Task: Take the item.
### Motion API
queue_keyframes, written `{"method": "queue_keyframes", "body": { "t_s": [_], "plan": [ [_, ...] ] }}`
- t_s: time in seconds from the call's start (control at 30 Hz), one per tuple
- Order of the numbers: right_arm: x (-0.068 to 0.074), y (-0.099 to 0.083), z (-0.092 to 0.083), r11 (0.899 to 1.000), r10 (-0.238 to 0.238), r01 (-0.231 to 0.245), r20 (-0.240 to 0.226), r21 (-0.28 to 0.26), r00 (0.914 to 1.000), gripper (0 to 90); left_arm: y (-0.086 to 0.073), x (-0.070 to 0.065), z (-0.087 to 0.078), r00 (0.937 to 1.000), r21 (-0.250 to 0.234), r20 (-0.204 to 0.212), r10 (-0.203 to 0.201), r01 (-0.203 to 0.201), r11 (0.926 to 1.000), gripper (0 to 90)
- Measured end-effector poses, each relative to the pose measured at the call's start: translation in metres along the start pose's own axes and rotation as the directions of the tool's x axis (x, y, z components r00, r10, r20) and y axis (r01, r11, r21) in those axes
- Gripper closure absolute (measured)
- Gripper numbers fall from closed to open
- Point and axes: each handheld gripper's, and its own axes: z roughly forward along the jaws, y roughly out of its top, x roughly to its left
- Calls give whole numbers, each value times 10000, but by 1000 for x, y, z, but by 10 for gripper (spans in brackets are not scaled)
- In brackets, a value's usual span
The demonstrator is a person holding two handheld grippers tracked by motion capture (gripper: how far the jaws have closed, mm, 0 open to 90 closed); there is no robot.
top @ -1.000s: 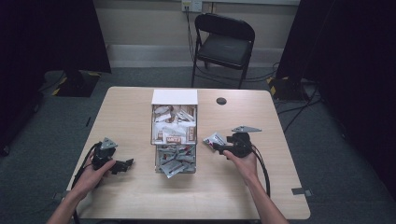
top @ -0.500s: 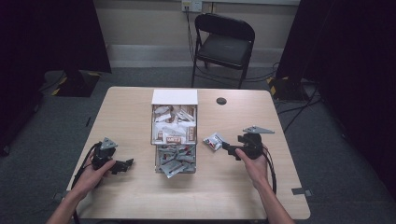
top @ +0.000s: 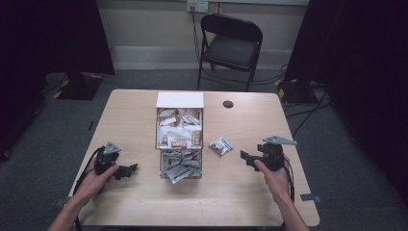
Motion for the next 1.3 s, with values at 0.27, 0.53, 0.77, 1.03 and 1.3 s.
{"method": "queue_keyframes", "body": {
  "t_s": [0.27, 0.53, 0.77, 1.03, 1.3],
  "plan": [
    [-13, -11, -21, 9998, 169, -172, 424, 55, 9990, 180, 0, 0, 0, 10000, 24, 1, 20, -20, 10000, 0],
    [-32, -30, -34, 9984, 307, -347, 895, 438, 9955, 170, 0, 0, 0, 10000, 16, 4, 24, -24, 10000, 0],
    [-49, -50, -31, 9936, 363, -534, 1663, 998, 9854, 159, 0, 0, 0, 10000, 22, 0, 17, -17, 10000, 0],
    [-62, -71, -21, 9838, 456, -875, 2542, 1562, 9661, 167, 0, 0, 0, 10000, 18, -14, 36, -36, 10000, 0],
    [-59, -77, -14, 9933, 40, -385, 2997, 1091, 9540, 113, 0, 0, 0, 10000, 23, -13, 33, -33, 10000, 0]
  ]
}}
